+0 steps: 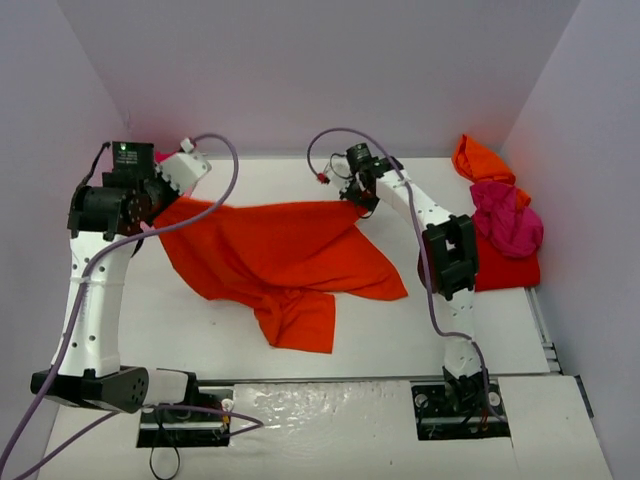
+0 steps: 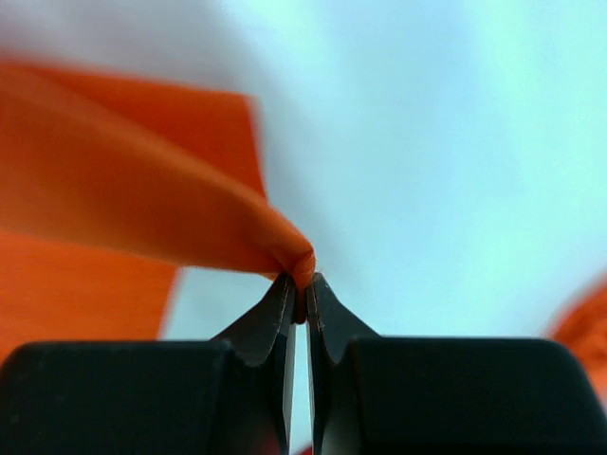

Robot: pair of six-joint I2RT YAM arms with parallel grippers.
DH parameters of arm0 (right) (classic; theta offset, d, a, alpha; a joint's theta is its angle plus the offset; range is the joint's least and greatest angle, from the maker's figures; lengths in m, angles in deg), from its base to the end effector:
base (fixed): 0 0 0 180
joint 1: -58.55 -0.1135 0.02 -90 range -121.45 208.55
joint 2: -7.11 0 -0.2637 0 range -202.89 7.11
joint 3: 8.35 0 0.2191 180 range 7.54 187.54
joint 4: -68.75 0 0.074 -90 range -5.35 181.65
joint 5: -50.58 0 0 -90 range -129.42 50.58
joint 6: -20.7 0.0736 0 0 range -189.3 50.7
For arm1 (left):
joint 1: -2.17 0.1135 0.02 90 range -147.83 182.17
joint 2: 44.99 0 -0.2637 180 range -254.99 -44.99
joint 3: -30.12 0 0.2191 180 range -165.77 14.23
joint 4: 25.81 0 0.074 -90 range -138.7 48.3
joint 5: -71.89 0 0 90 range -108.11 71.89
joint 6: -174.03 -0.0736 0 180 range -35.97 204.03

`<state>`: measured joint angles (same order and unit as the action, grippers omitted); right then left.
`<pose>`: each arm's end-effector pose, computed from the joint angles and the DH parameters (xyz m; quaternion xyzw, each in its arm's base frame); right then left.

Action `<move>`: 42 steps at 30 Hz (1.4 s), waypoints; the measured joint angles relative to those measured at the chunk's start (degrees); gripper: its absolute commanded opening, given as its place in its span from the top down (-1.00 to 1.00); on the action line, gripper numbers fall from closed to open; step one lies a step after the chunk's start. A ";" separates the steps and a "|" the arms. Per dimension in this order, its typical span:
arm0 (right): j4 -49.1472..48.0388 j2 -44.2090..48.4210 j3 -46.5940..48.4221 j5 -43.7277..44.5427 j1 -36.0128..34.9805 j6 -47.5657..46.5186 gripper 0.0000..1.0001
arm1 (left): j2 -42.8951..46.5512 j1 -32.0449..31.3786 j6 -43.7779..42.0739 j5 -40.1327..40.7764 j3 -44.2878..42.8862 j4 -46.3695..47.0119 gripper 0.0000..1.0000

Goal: Fold and stack the t-shirts
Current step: Flatten out the tshirt

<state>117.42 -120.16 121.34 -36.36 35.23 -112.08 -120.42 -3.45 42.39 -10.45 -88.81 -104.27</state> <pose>0.4612 0.1946 0.2261 -0.4976 0.7830 -0.0874 0.3629 0.2329 -0.0131 0.4353 0.3264 0.8230 0.1989 0.4201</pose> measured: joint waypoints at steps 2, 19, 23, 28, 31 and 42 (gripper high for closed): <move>-3.98 3.14 -0.02 4.57 1.37 0.38 1.00 | 0.08 -0.06 1.77 0.35 -2.84 4.07 1.00; -20.95 48.72 -4.80 14.20 3.39 2.34 1.00 | 6.00 0.58 14.67 -9.09 -29.97 4.65 1.00; -18.78 52.29 -7.20 13.28 3.37 3.95 1.00 | 7.36 1.41 15.24 -15.19 -39.01 0.57 1.00; -14.41 55.74 -10.34 9.53 3.47 6.19 1.00 | 10.87 1.57 14.28 -20.62 -44.00 -6.04 1.00; -12.85 57.90 -12.35 7.79 3.77 7.14 1.00 | 12.10 1.57 13.21 -22.29 -45.94 -10.04 1.00; -7.20 60.87 -19.30 8.63 4.30 7.83 1.00 | 6.39 -1.83 9.85 -21.90 -49.17 -15.72 1.00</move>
<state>110.22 -59.29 102.04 -27.73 39.53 -104.25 -114.03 -5.28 52.25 -32.35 -137.98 -119.99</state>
